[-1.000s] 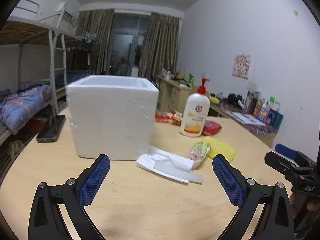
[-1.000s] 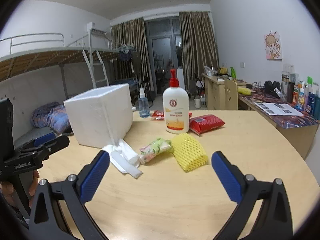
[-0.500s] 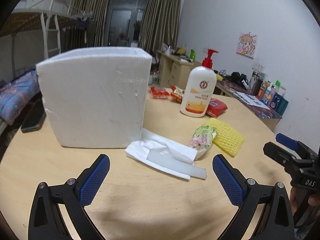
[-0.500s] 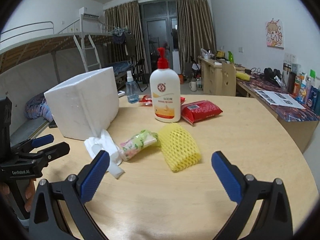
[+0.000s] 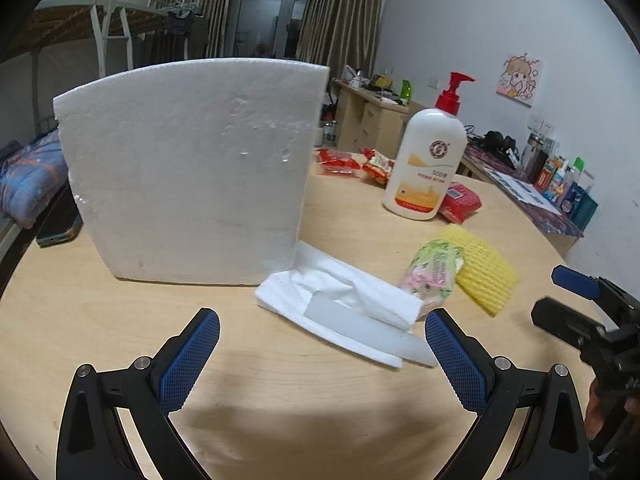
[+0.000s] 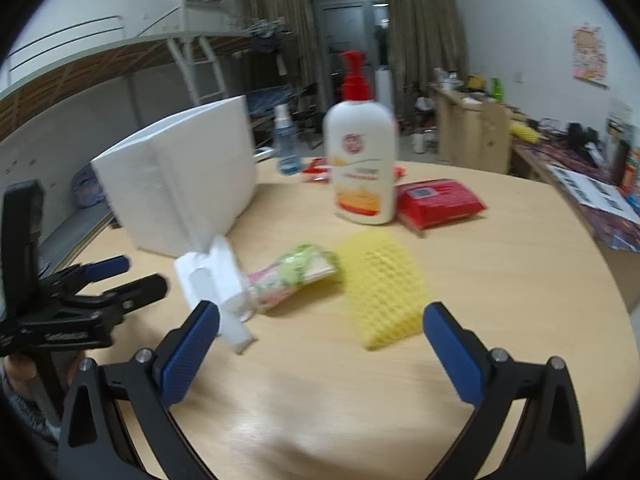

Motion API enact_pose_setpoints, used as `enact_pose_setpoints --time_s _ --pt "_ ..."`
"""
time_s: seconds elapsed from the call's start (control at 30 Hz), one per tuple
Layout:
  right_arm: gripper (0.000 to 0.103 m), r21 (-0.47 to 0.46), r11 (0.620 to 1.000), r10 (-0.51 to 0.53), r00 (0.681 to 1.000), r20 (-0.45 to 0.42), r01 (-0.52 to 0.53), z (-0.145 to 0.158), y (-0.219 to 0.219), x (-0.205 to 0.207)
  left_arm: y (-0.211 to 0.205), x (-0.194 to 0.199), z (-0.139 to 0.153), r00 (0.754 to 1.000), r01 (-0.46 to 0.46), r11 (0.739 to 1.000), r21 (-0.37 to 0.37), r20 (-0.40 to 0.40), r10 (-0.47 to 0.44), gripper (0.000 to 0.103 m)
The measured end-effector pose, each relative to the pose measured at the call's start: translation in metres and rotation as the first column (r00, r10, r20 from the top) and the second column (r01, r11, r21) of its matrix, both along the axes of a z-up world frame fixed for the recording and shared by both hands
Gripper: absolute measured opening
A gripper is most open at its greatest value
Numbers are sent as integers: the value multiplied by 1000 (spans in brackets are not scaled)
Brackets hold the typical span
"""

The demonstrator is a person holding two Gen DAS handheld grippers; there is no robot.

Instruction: Organize soft objects

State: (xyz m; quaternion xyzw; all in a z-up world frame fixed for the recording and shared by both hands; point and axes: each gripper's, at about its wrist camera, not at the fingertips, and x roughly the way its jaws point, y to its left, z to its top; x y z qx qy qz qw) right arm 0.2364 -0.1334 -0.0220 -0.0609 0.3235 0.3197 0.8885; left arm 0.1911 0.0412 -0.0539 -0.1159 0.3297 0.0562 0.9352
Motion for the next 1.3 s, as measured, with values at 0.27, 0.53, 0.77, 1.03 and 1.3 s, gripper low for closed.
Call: enact_pose_setpoints --time_s 0.27,0.53,0.77,1.03,1.3 --pt "85 -63 985 161 986 -34 -163 -12 43 -8 11 5 -4 999 -22 999 29 -33 23 102" --pt "66 -104 959 256 962 -94 -265 -29 71 -7 32 8 -9 998 -44 999 -15 -56 43 102" --pt "44 -117 945 289 947 -141 -306 -37 82 -2 31 11 -12 998 -20 999 -34 -66 18 102" --pt "38 -150 938 292 945 -149 -313 -42 84 0 32 13 -16 997 -18 999 -51 -80 13 102" --pt "30 -149 930 313 937 -157 -335 -45 84 1 30 14 -17 996 -22 999 -41 -86 19 102"
